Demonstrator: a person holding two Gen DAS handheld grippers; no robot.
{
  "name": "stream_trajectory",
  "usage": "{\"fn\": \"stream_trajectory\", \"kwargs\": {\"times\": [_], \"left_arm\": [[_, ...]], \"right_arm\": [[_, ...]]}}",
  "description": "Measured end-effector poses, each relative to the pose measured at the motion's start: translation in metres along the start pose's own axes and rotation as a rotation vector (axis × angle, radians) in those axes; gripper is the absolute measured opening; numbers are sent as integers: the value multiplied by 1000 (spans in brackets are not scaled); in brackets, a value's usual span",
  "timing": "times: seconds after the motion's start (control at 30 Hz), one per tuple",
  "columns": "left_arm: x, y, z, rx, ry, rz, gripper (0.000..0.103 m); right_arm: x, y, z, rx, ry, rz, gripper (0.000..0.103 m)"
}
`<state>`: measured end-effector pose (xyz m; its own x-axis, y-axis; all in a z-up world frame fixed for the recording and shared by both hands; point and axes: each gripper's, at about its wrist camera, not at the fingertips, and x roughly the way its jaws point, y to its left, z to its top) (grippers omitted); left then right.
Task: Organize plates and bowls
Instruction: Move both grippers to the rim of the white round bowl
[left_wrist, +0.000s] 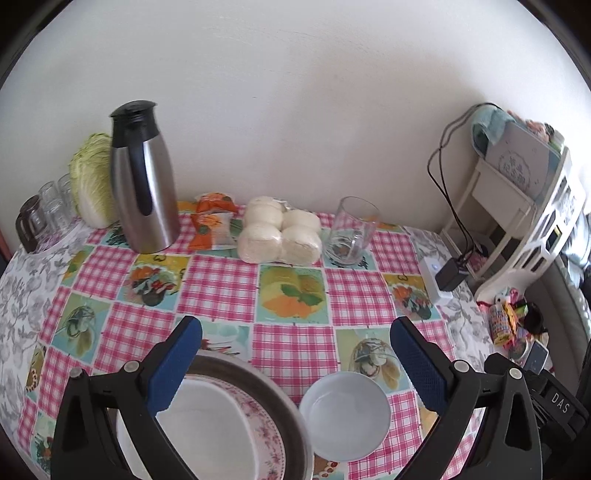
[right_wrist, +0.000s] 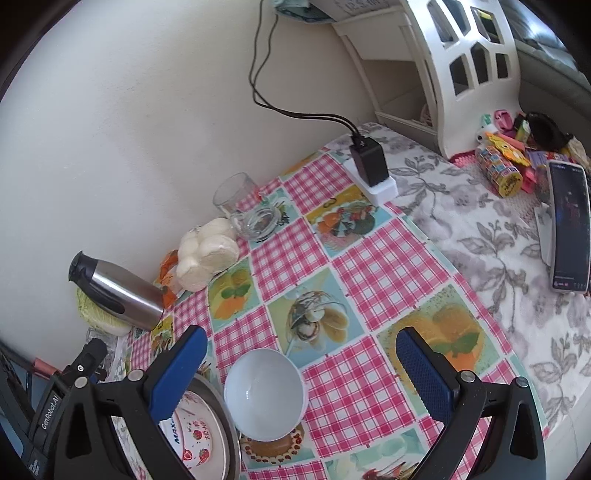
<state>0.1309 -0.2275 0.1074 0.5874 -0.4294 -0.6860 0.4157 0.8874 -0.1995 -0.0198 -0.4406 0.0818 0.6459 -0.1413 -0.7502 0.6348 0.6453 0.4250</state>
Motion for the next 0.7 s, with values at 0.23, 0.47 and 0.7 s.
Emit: {"fn": "stream_trajectory", "kwargs": {"times": [0.23, 0.47, 0.7], "left_arm": [[15, -24, -1, 71, -41, -4, 102], [42, -30, 0, 61, 84, -39, 102], [62, -41, -9, 104, 140, -76, 102]], "right_arm": [[17, -12, -1, 39, 41, 21, 103], [43, -21, -6, 53, 120, -5, 103], [65, -25, -16, 49, 190, -41, 103]]}}
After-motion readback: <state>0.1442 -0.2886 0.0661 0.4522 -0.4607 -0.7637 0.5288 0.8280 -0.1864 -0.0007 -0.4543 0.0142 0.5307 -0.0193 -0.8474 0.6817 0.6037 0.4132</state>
